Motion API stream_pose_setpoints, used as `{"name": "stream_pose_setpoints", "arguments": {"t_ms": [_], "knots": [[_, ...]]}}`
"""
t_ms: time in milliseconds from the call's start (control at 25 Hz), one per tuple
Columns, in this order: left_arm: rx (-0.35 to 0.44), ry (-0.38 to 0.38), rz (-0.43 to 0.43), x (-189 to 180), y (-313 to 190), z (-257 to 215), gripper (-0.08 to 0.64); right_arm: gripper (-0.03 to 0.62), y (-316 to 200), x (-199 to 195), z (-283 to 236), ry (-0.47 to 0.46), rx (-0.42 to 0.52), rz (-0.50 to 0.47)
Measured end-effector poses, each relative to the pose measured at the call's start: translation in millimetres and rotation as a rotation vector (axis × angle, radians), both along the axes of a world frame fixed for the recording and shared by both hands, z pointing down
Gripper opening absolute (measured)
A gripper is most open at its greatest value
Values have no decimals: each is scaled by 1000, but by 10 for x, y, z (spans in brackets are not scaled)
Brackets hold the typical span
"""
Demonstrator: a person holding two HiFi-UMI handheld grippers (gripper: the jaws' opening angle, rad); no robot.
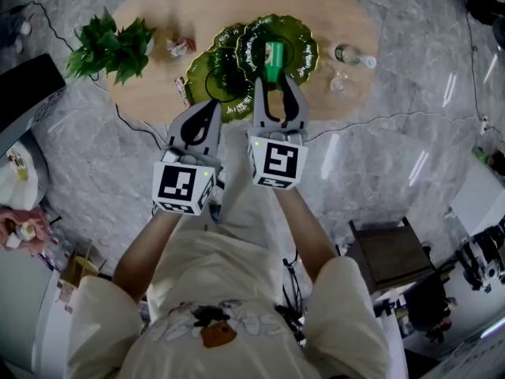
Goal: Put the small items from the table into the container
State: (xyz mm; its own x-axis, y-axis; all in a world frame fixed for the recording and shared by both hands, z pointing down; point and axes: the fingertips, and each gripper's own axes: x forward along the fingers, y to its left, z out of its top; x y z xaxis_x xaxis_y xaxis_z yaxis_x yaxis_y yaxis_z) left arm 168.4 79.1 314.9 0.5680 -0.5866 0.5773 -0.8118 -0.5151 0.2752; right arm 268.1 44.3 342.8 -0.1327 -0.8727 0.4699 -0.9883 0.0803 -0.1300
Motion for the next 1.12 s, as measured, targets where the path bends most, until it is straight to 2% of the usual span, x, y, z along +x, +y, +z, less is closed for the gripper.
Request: {"name": "stream_pose_setpoints", "arguments": {"t_ms": [200, 480, 760, 1120], "knots": [[-3, -1, -8, -108, 41, -16, 8, 149, 49, -160, -135, -10, 29, -20], [-3, 33, -46, -262, 3, -67, 8, 149, 69, -459, -186, -24, 24, -71], [-12, 32, -96, -554, -14, -32, 8, 141, 39, -736, -191, -22, 26, -105], [-35, 44, -134, -986, 18, 18, 8, 53, 68, -1196, -176, 1, 7, -155]]}}
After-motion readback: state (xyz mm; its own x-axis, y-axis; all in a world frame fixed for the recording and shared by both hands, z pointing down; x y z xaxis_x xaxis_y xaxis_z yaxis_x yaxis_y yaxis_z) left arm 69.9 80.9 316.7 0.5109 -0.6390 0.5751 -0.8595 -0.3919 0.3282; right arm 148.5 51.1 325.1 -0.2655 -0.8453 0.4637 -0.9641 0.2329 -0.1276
